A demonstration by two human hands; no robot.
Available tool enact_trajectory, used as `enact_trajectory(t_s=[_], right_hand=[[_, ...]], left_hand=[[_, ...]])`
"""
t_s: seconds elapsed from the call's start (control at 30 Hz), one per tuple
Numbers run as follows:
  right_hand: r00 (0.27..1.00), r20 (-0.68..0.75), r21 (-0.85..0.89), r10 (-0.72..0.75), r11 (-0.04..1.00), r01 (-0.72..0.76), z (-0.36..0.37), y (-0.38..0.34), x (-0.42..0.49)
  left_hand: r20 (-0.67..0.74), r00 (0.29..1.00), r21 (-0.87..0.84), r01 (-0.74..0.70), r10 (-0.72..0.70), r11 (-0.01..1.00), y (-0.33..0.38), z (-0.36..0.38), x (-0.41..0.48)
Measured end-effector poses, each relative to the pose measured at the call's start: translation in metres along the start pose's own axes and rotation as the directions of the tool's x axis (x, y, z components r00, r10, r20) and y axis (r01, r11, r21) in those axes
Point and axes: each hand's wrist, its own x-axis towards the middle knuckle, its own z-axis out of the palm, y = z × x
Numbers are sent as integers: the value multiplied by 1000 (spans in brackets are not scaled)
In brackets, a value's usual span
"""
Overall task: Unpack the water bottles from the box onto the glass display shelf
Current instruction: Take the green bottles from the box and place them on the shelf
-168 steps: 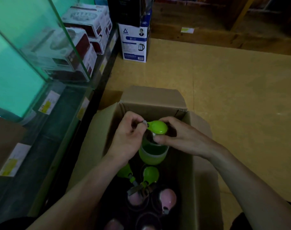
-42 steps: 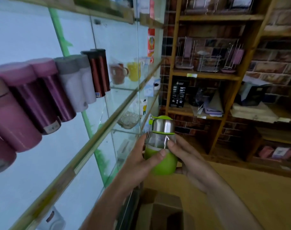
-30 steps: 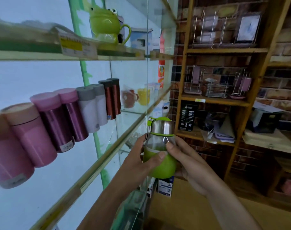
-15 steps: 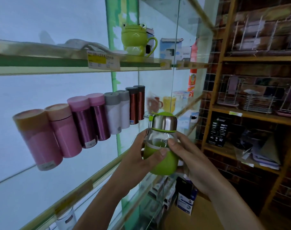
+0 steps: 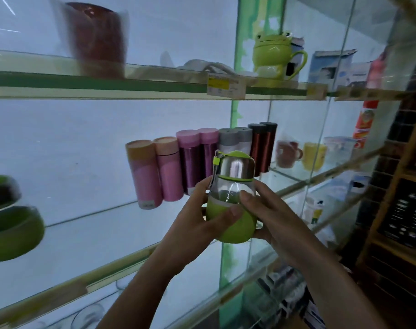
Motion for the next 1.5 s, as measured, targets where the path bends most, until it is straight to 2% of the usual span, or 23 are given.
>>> enact_trajectory(t_s=[0.47, 0.73, 1.13, 1.5], right_hand=[[968, 251, 59, -22, 998, 8, 103, -9, 26], [937, 347, 71, -37, 997, 13, 169, -5, 33], [898, 439, 94, -22, 995, -22, 261, 11, 42], [826, 563, -17, 13, 1000, -4, 293, 26, 55]], left_hand=[[-279, 960, 146, 49, -6, 988, 29, -85, -58], [-381, 924, 187, 97, -19, 977, 42, -135, -95], [-440, 898, 268, 149, -17, 952, 50, -201, -149], [-517, 856, 289, 154, 18, 945, 29, -228, -165]])
